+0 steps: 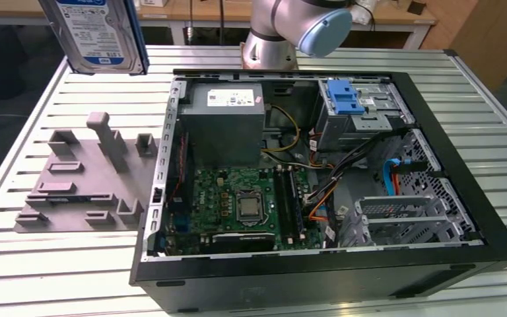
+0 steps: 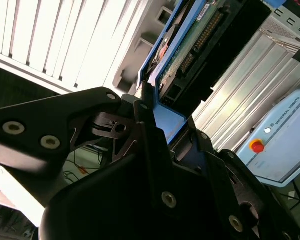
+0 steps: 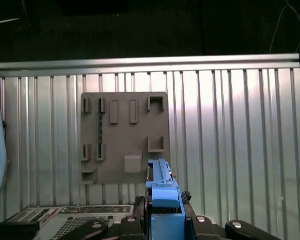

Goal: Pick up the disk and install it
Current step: 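Pick up the disk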

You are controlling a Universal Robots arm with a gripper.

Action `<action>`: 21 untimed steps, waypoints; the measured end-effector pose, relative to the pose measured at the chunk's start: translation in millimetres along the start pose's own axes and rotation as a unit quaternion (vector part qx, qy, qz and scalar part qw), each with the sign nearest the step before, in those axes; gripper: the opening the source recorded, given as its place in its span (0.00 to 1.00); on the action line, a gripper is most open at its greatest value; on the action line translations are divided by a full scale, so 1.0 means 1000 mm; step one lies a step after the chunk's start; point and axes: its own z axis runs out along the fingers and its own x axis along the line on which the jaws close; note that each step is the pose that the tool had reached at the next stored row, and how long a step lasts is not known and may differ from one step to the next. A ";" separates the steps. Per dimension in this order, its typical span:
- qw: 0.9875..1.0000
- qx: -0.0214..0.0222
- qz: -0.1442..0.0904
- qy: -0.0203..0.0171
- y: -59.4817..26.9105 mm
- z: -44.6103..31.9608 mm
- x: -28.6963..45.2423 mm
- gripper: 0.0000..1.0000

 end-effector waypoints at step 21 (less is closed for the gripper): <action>1.000 0.000 0.000 0.000 -0.0220 -0.0006 -0.0011 0.36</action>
